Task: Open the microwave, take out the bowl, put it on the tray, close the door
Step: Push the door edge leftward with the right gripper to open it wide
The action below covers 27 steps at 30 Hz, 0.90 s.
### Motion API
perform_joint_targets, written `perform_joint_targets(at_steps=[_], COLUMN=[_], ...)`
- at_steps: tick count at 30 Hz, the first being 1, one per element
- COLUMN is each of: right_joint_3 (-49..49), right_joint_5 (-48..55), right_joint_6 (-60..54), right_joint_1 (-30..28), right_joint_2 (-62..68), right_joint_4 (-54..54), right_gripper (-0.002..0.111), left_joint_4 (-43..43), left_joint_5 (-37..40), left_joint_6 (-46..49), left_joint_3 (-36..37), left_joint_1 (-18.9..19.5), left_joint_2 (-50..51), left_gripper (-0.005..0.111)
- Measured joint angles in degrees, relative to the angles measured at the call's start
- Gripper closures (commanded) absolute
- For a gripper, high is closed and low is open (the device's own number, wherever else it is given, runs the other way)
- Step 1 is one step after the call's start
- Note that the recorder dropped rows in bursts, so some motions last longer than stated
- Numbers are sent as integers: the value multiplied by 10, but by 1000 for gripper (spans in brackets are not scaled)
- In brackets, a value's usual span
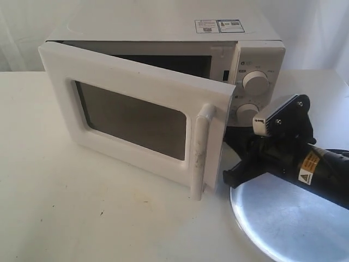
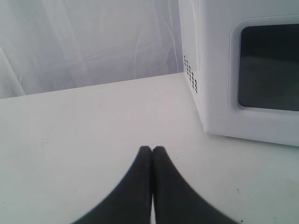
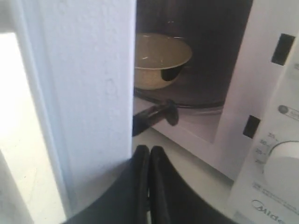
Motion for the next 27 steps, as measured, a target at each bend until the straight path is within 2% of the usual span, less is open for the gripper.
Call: perform_joint_targets(at_steps=[7, 12, 18, 27], right_joint_3=[-1, -1, -1, -35], right_joint_5=[-54, -57, 30, 29], right_joint_6=[55, 60, 47, 44], right_joint_1=[2, 6, 6, 6], right_joint_2=[2, 2, 2, 13], right_joint_4=[-151, -202, -111, -82], right_gripper=[108, 108, 108, 108], left_joint_4=[0, 0, 0, 0], left_joint_5=[0, 0, 0, 0], left_joint_6=[0, 0, 0, 0], left_joint_3=[0, 0, 0, 0], left_joint_1=[0, 0, 0, 0], left_joint_2=[0, 0, 0, 0], left_gripper=[107, 107, 107, 107])
